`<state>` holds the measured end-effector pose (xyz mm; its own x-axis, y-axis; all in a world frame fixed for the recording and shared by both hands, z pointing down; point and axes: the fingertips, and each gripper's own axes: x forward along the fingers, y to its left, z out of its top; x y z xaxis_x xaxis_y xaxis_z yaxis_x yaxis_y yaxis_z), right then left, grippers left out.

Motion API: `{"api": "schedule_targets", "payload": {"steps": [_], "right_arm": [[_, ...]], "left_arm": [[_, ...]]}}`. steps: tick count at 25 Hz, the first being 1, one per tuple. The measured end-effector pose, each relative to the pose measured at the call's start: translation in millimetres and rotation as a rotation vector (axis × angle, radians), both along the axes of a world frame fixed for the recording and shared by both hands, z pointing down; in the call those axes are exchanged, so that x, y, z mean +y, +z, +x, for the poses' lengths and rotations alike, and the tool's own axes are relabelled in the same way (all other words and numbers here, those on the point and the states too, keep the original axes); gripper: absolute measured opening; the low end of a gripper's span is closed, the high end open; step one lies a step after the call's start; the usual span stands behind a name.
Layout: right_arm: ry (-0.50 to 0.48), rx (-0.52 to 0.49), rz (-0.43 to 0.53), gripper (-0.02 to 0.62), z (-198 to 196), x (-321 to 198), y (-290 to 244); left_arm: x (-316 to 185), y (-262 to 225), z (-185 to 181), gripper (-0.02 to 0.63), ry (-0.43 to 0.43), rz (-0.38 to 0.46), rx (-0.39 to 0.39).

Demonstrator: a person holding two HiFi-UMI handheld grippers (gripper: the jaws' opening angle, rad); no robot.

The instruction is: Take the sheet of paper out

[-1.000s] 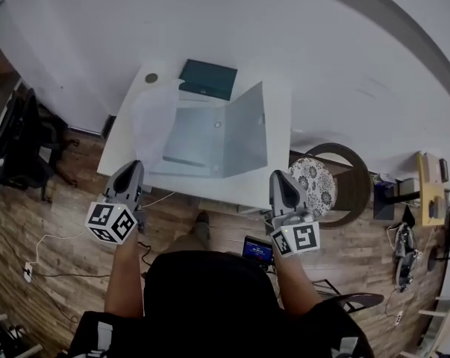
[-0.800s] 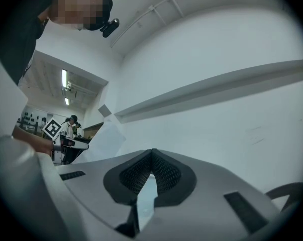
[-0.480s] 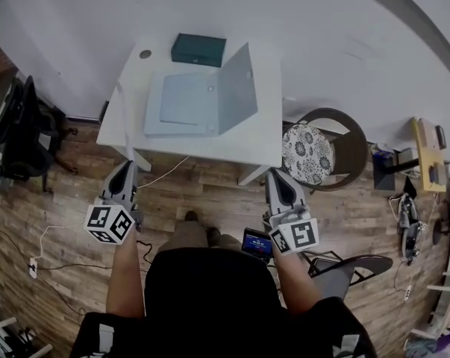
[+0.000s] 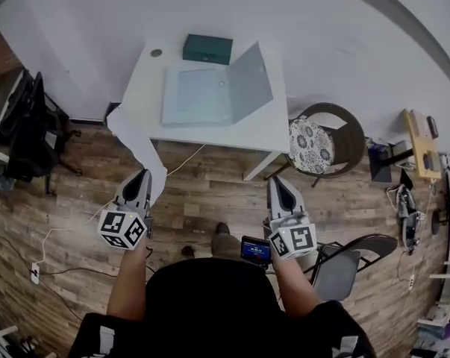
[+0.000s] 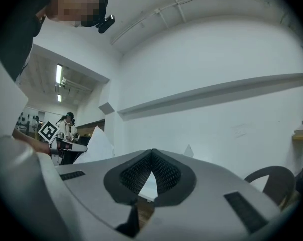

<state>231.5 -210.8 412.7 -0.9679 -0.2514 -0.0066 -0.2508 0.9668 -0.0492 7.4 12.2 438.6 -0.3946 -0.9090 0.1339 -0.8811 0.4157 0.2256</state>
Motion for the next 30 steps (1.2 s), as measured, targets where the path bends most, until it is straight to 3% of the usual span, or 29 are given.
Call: {"api": "schedule_targets", "payload": {"steps": [6,12,25,30], "right_arm": [[-0.014,0.017,0.005,0.009,9,75,7],[-0.012,0.034,-0.010,0.009,32,117,16],[-0.032,0.012,0.021,0.009,53,84,6],[-0.020,0.019,-0.007,0.009,71,67,17]], "left_arm": [[53,7,22,0.002,0.034,0.021,-0.009],[79,22,48,0.002,0.088,0.023,0.011],[59,21,91,0.002,0.102,0.003,0.012],[36,21,110,0.002,0.135,-0.007,0.021]]}}
